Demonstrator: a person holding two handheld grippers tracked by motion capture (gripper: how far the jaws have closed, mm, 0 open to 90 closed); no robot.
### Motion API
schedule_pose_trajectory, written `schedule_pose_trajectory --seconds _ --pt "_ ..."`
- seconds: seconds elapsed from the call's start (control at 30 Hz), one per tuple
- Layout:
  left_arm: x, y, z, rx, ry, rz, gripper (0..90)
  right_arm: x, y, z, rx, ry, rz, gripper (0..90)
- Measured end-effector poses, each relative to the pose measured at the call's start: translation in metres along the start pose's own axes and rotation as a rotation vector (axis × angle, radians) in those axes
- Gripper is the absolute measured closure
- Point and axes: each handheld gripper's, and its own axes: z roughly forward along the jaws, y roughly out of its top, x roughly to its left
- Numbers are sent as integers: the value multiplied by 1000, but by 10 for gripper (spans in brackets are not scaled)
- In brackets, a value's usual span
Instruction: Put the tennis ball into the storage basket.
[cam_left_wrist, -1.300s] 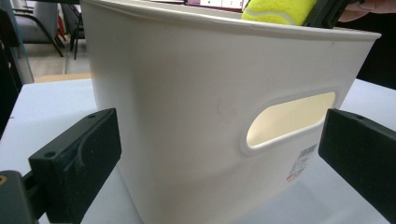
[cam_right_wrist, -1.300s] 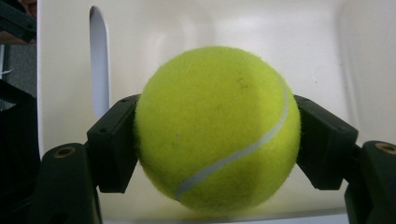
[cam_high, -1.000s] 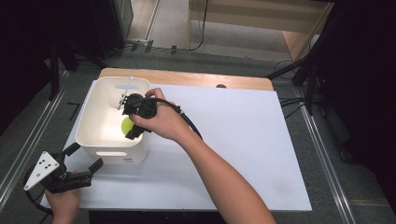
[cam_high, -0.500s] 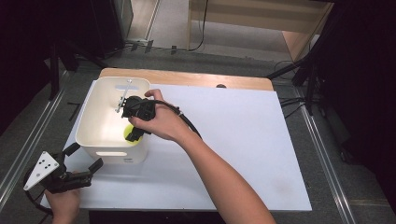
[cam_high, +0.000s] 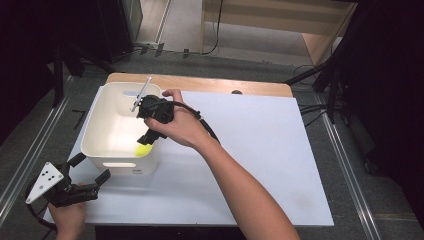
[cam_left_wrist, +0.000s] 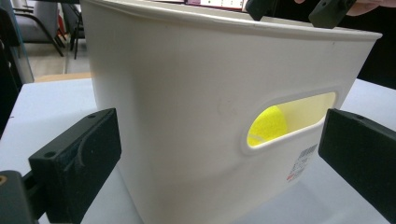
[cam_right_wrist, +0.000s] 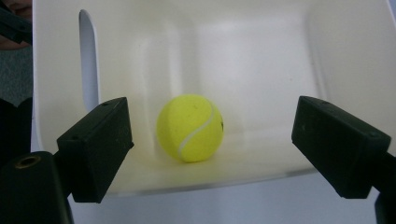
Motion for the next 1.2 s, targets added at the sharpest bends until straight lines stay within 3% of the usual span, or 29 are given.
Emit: schedule_pose_trajectory --seconds 0.3,1.2 --pt "0 0 0 0 0 0 0 -5 -14 -12 -32 -26 15 99" --pt "-1 0 1 7 2 6 0 -16 -78 -31 -52 -66 118 94"
